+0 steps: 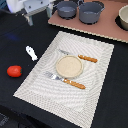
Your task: Place the pan onto the stove and place the fish and sausage into the pan.
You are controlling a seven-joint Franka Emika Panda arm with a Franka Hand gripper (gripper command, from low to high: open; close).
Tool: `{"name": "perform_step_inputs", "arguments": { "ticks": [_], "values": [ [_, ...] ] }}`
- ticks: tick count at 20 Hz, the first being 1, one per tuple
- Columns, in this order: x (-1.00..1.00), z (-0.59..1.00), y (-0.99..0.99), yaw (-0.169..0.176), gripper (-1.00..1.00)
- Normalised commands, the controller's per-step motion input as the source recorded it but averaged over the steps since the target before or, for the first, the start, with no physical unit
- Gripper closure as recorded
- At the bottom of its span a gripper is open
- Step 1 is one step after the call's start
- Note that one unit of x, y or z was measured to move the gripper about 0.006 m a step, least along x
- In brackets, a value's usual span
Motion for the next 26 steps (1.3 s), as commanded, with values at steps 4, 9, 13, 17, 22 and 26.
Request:
{"name": "perform_step_inputs", "arguments": {
  "ticks": [4, 9, 13, 17, 22, 26],
  "values": [
    [0.03, -0.29, -0.39, 0.02, -1.0],
    [0.08, -0.38, -0.42, 0.02, -1.0],
    [0.01, -0.49, -0.35, 0.023, -1.0],
    [0.0, -0.48, -0.21, 0.041, -1.0],
    [0.04, -0.38, -0.07, 0.034, -1.0],
    [0.02, -0.34, 0.0, 0.025, -1.0]
  ]
}}
